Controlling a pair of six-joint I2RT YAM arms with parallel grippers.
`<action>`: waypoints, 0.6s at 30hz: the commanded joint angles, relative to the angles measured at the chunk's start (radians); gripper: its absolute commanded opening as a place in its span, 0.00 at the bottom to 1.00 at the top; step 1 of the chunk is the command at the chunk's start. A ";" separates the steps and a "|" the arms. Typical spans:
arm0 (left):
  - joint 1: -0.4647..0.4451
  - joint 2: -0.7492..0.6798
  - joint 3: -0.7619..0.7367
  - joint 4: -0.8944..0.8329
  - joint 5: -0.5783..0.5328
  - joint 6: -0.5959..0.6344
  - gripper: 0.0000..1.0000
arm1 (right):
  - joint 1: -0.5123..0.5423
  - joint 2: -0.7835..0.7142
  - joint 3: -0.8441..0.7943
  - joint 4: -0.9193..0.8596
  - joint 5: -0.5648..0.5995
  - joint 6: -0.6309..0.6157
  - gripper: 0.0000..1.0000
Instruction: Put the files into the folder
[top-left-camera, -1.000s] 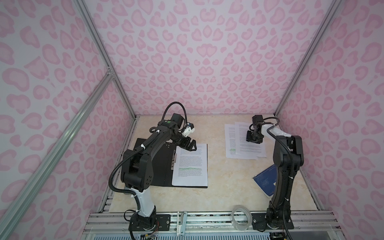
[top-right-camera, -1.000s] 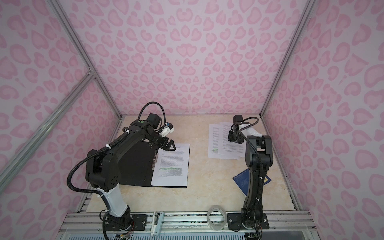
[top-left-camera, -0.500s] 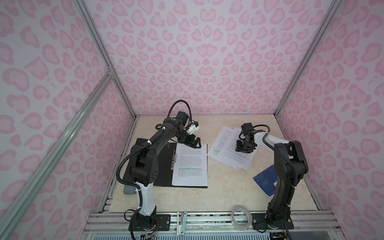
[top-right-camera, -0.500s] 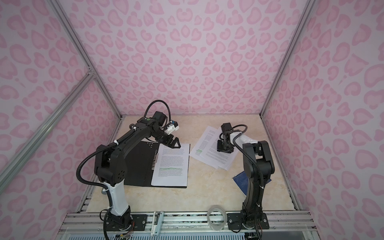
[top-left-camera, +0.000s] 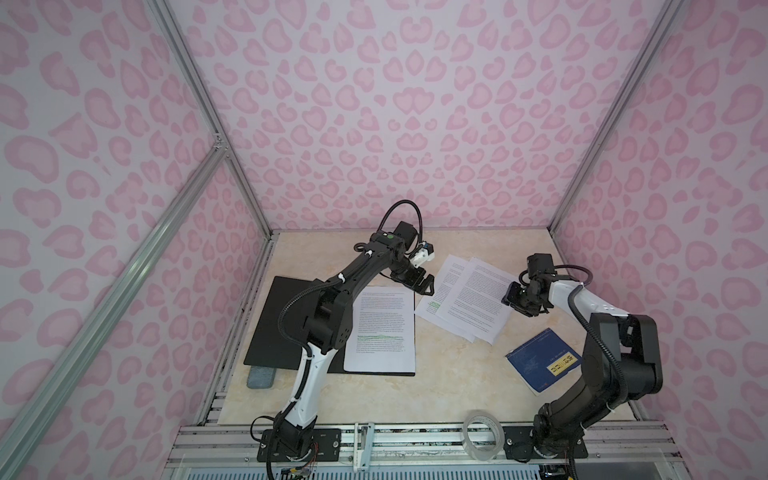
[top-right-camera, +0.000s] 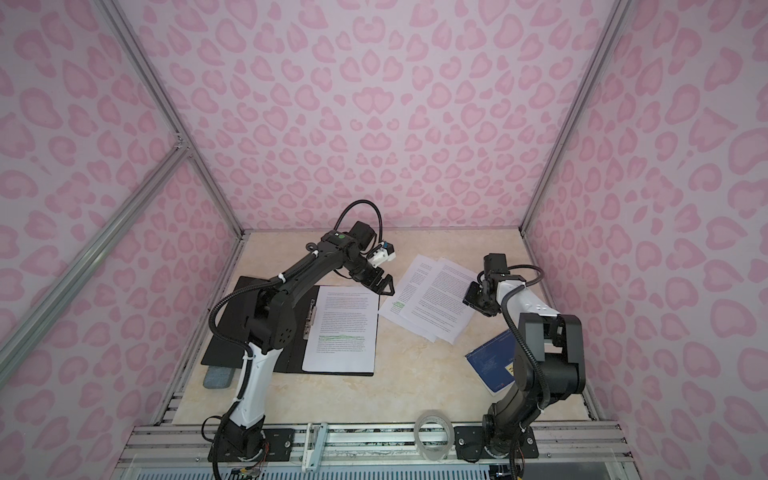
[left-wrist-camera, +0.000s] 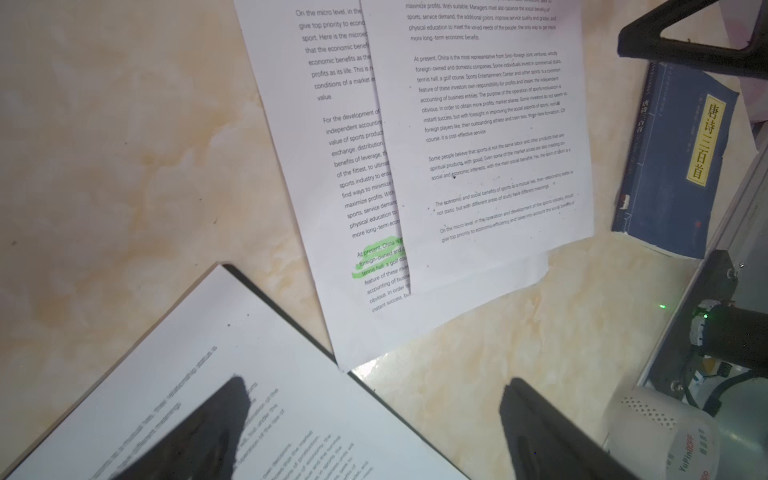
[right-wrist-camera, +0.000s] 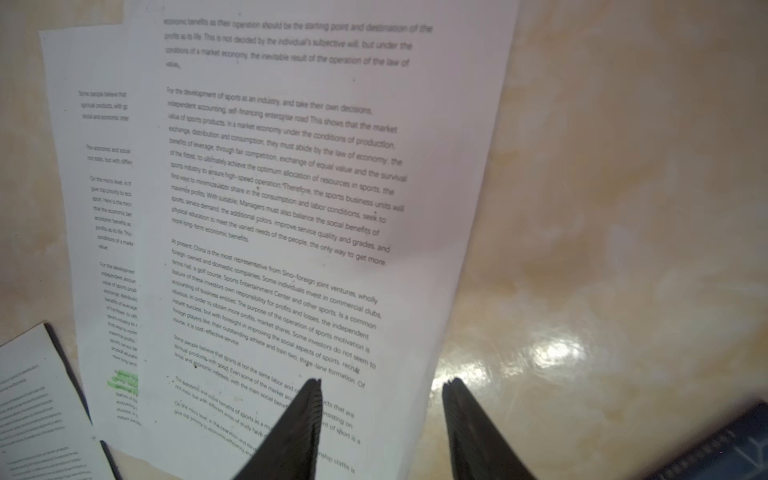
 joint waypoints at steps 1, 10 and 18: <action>-0.019 0.059 0.083 -0.052 0.017 -0.019 0.98 | -0.054 -0.003 -0.031 0.070 -0.086 0.021 0.51; -0.048 0.142 0.137 -0.051 0.049 -0.044 0.98 | -0.141 0.078 -0.018 0.131 -0.150 0.012 0.51; -0.057 0.173 0.140 -0.050 0.073 -0.057 0.98 | -0.187 0.145 -0.001 0.159 -0.196 -0.009 0.51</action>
